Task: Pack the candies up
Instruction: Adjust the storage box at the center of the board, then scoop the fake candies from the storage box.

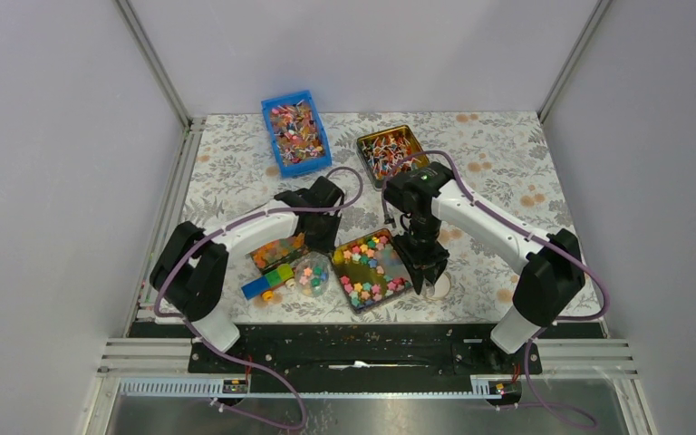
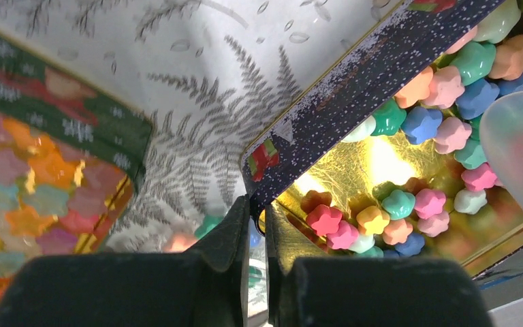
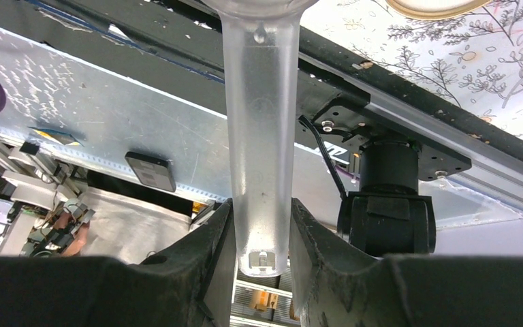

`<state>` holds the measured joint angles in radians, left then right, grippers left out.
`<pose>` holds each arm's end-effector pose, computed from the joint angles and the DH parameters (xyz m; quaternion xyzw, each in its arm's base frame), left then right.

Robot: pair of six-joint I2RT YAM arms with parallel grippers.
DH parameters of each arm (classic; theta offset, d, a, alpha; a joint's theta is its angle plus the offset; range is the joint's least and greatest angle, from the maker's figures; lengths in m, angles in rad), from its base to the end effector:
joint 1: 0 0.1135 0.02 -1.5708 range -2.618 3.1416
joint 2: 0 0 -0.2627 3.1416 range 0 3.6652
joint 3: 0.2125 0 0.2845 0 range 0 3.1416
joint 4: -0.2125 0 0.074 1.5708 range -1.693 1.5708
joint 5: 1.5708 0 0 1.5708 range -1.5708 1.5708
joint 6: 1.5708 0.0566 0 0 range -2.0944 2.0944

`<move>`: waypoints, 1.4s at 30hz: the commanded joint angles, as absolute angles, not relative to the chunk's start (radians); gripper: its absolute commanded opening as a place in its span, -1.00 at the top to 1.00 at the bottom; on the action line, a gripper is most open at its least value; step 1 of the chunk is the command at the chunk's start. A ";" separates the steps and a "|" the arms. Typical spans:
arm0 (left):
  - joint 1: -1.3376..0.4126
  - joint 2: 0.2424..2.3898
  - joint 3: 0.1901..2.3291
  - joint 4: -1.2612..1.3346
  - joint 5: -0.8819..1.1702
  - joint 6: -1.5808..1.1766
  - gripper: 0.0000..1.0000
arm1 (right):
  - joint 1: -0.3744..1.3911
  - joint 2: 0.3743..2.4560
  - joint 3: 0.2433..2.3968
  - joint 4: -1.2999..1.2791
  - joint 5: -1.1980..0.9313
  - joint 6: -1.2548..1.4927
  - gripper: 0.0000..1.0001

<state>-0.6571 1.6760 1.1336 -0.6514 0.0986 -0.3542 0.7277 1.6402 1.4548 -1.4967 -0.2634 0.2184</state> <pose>0.2854 -0.2272 0.1614 0.1572 0.9685 -0.1330 0.1403 0.2204 0.2161 0.2554 0.2423 -0.9597 -0.0916 0.1088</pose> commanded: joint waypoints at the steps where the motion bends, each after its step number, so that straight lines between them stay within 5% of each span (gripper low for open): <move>1: -0.661 1.583 1.063 -0.626 0.033 -0.568 1.00 | 0.736 1.656 1.464 -1.489 -0.308 0.219 1.00; 8: -0.661 1.533 1.009 -0.566 0.064 -0.664 0.98 | 0.737 1.679 1.485 -1.483 -0.320 0.210 1.00; 12: -0.661 1.556 1.033 -0.567 0.087 -0.560 0.20 | 0.738 1.677 1.481 -1.482 -0.321 0.202 1.00; 15: -0.661 1.596 1.089 -0.602 0.094 -0.458 0.10 | 0.737 1.675 1.476 -1.480 -0.322 0.197 1.00; 21: -0.661 1.679 1.162 -0.641 0.121 -0.336 0.24 | 0.737 1.679 1.468 -1.459 -0.356 0.200 1.00; 31: -0.663 1.682 1.133 -0.625 0.157 -0.407 1.00 | 0.737 1.697 1.466 -1.447 -0.385 0.202 1.00; 42: -0.695 1.632 1.080 -0.594 0.182 -0.450 1.00 | 0.737 1.770 1.519 -1.460 -0.389 0.156 1.00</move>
<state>-0.6735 1.6703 1.1007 -0.6125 0.1539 -0.4263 0.7277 1.7416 1.4601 -1.4300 -0.3611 0.1871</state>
